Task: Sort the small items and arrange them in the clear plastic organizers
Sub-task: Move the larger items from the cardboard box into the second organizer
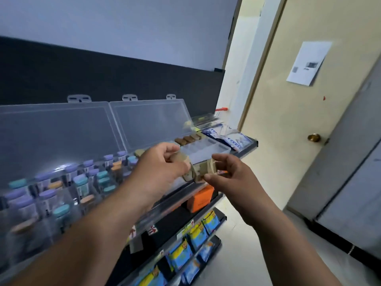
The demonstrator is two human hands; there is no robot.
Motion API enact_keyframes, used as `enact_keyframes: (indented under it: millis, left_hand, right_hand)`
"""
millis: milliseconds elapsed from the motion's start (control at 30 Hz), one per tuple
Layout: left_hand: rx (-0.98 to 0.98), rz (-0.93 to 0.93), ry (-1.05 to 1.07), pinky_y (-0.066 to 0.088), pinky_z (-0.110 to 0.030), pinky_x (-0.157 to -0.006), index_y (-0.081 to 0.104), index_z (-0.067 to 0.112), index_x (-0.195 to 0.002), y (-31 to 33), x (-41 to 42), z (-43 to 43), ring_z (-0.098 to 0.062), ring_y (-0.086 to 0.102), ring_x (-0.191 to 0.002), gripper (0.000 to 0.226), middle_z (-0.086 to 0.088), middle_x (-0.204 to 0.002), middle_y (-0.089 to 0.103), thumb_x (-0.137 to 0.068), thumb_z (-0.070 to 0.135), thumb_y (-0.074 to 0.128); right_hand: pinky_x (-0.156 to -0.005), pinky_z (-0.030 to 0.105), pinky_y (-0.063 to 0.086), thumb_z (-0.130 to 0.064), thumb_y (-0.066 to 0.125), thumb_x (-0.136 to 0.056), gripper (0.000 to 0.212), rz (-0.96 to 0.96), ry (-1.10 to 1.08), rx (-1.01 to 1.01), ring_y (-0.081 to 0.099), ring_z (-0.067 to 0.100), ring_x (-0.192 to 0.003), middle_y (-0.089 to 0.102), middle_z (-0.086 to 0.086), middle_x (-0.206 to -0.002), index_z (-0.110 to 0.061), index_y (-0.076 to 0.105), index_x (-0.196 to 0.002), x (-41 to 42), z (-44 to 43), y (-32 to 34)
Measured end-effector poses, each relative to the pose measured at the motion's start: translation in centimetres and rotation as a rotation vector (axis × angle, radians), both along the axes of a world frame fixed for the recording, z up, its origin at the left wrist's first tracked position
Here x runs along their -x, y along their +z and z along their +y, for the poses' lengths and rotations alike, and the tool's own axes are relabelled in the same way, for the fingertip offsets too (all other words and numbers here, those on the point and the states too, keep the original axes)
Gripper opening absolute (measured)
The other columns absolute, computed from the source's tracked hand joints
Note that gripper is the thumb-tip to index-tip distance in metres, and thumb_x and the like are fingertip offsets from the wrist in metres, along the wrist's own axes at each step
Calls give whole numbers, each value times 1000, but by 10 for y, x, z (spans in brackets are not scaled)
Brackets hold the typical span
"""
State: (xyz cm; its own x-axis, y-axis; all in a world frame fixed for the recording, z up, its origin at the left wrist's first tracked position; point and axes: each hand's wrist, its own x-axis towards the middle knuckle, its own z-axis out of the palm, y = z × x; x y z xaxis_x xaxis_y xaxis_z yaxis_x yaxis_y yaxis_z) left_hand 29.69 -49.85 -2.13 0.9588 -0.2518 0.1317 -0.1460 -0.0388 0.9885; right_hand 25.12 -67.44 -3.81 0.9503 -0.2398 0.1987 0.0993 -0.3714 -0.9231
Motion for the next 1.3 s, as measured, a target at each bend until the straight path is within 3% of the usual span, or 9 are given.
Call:
enact_keyframes:
  millis: [100,300,467,700,800,933,1000,1300]
  left_hand:
    - [-99,-47,76,50,-27,-79,59,23,-118,1,-30,-15,-14,62,-95,42,1,-107,64,-80,9,70]
    - [-297,-75,199,54,-37,-85,56,38,-103,-3,-72,-38,-15,60,-99,38,5,-110,60,-77,14,71]
    - [-565,-150,306,49,-37,-92,58,31,-118,-9,-105,-56,-16,56,-103,42,7,-114,56,-80,20,71]
    - [-804,-83,432,47,-37,-94,57,31,-121,-14,-128,-83,-15,53,-109,40,10,-117,54,-82,24,67]
    - [-862,-60,446,48,-40,-89,61,27,-106,-18,-136,-91,-17,55,-98,26,5,-109,56,-81,21,68]
    - [-971,-10,435,49,-38,-84,60,31,-91,-23,-141,-97,-18,57,-92,15,5,-99,55,-81,21,65]
    - [-995,18,421,49,-37,-84,54,38,-87,-27,-144,-96,-14,55,-91,20,8,-99,55,-81,23,66]
    - [-1052,73,411,48,-42,-89,58,46,-103,-36,-149,-95,-14,54,-98,28,11,-105,58,-80,30,61]
  right_hand:
    - [-83,30,54,-16,76,-81,44,-25,-19,39,64,12,-97,64,-4,-111,-30,58,-119,-33,-21,3]
    - [-86,36,55,-24,76,-81,45,5,37,135,64,10,-96,64,-10,-112,-31,58,-122,-97,-56,-3]
    - [-73,12,46,-23,76,-80,39,-54,197,279,58,-1,-96,61,-16,-109,-33,58,-114,-162,-75,-7]
    - [-87,22,50,-27,79,-77,46,-64,467,491,58,6,-94,59,-9,-107,-27,60,-119,-228,-87,-14]
    - [-92,34,50,-29,80,-74,48,-68,555,542,60,12,-100,62,-6,-110,-26,61,-118,-245,-87,-21]
    - [-94,30,46,-36,81,-72,57,-90,654,701,54,15,-108,59,-5,-117,-24,58,-123,-262,-84,-27]
    - [-96,33,45,-43,78,-73,59,-82,682,783,50,19,-112,57,-6,-120,-26,57,-125,-267,-81,-30]
    - [-89,40,48,-54,78,-66,49,10,790,904,49,23,-103,53,-5,-107,-30,60,-104,-281,-78,-26]
